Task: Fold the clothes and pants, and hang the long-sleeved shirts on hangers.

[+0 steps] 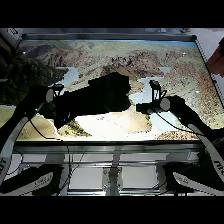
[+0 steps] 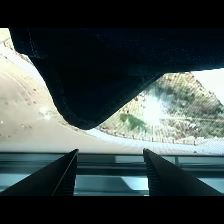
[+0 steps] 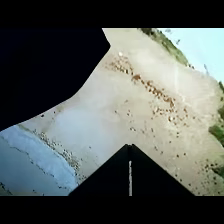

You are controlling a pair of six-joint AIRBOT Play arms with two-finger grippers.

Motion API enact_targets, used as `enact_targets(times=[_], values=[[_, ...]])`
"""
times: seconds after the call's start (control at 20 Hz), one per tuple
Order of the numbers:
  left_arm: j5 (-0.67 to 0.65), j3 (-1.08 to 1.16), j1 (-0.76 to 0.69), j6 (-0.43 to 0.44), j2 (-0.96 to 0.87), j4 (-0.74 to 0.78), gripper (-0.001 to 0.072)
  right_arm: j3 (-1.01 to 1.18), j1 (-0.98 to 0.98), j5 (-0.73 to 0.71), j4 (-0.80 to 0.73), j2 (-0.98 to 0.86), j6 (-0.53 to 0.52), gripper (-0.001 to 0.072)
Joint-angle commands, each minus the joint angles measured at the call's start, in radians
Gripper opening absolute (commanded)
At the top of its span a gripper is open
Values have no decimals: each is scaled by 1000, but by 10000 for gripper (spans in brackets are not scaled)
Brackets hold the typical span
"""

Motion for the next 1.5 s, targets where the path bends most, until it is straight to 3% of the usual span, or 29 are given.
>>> enact_targets(times=[0.0,0.9,1.0,1.05,1.2,1.35,1.45], values=[[0,0,1,0,1,0,438,0,1,-19,16,0,-3,33],[47,0,3,8,0,0,439,0,1,-13,16,-1,-29,32],[132,0,6,130,0,1,439,0,1,-13,17,-2,-29,33],[209,1,10,151,0,0,439,0,1,-13,17,-2,-29,33],[464,9,34,122,1,-80,439,0,1,-13,18,-2,-29,33],[666,10,150,99,-27,-326,440,0,1,-13,17,-2,-29,33],[684,9,280,109,-80,-556,441,0,1,-12,19,-2,-29,33]])
